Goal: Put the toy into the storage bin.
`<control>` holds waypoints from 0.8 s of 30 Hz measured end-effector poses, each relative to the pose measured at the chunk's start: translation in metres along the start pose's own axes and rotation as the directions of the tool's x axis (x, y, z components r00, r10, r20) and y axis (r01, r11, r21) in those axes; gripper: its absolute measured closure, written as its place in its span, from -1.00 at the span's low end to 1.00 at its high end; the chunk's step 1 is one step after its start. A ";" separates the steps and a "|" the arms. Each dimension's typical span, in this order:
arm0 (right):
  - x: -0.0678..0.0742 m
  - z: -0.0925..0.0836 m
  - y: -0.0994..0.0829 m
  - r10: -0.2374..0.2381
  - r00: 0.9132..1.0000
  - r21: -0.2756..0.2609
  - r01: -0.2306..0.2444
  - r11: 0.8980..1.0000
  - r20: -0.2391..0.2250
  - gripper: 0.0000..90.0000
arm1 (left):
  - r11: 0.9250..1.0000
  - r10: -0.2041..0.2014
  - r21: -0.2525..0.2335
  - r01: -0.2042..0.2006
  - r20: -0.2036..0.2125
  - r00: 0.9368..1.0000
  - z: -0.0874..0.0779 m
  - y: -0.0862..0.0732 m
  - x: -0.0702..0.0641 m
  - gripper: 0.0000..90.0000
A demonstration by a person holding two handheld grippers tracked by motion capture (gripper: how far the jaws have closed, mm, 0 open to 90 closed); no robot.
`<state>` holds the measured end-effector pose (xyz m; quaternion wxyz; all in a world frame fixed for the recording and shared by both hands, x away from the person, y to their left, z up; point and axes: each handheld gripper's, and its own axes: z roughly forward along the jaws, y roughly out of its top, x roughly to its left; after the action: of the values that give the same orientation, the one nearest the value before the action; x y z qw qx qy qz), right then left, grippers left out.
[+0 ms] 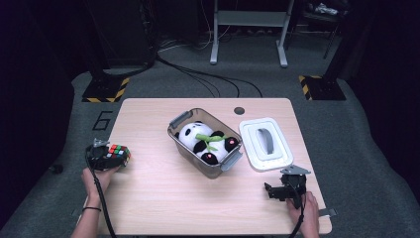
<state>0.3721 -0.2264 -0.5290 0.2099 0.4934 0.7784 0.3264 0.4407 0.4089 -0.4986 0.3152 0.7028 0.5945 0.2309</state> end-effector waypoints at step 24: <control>0.000 0.000 0.000 -0.005 1.000 0.001 0.005 1.000 -0.001 -1.00 | 0.988 0.139 -0.077 -0.134 0.057 0.989 -0.040 0.025 -0.039 -0.24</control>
<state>0.3721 -0.2267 -0.5290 0.2100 0.4914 0.7800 0.3256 0.4232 0.3750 -0.4508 0.3426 0.7366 0.5261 0.2517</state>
